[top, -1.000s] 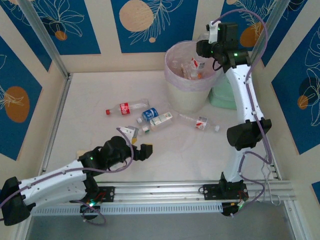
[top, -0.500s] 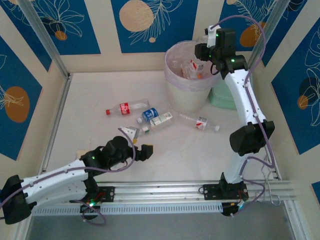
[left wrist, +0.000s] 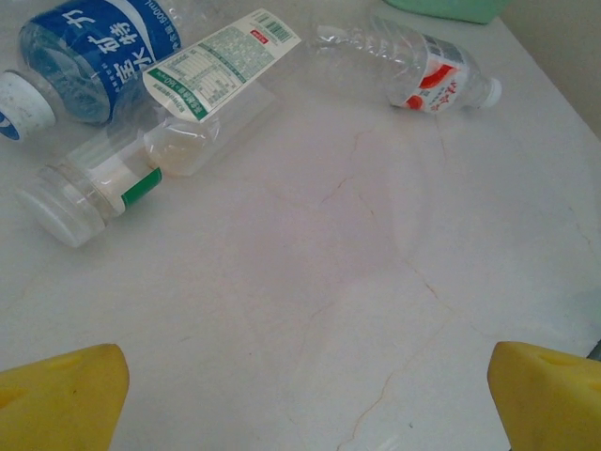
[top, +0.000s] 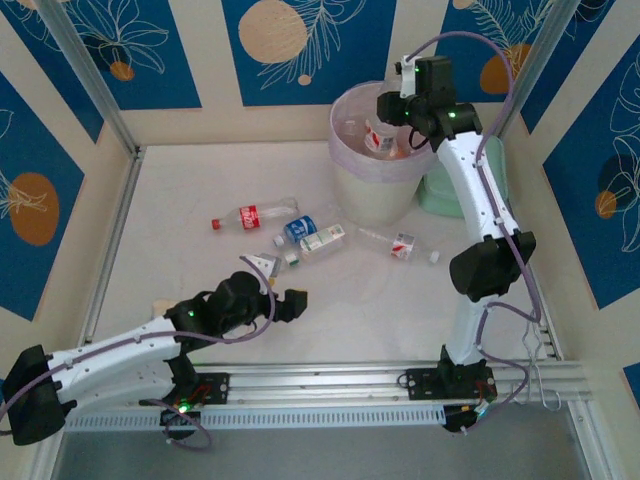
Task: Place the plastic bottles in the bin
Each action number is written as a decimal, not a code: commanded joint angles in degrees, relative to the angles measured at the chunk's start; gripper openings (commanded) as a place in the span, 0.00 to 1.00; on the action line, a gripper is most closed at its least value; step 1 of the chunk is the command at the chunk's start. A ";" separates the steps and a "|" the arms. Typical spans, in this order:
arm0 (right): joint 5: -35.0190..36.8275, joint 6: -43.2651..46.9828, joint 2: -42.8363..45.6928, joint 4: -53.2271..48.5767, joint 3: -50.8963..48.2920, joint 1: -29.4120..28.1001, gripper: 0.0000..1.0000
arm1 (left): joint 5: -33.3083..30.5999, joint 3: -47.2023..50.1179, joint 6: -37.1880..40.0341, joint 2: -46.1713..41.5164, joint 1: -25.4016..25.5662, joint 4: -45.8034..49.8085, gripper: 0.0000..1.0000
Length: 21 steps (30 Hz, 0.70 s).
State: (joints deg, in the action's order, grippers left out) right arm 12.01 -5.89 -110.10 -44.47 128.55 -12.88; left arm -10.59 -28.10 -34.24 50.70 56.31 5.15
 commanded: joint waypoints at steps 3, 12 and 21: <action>1.66 3.53 2.89 -11.73 12.13 -0.12 0.00 | 0.63 -0.97 0.37 2.66 -0.86 -1.81 0.98; 5.86 5.02 10.32 -8.70 1.11 0.16 0.01 | 1.36 -0.91 0.69 4.30 -1.12 -3.01 0.98; 2.99 2.30 12.59 -1.17 -16.83 0.90 0.00 | 1.80 -0.73 0.56 4.13 -1.64 -2.85 0.98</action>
State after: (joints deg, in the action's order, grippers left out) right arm 16.32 -2.59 -97.32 -46.70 114.50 -12.23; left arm -9.47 -28.12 -34.17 54.61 55.51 3.46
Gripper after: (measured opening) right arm 0.438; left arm 0.978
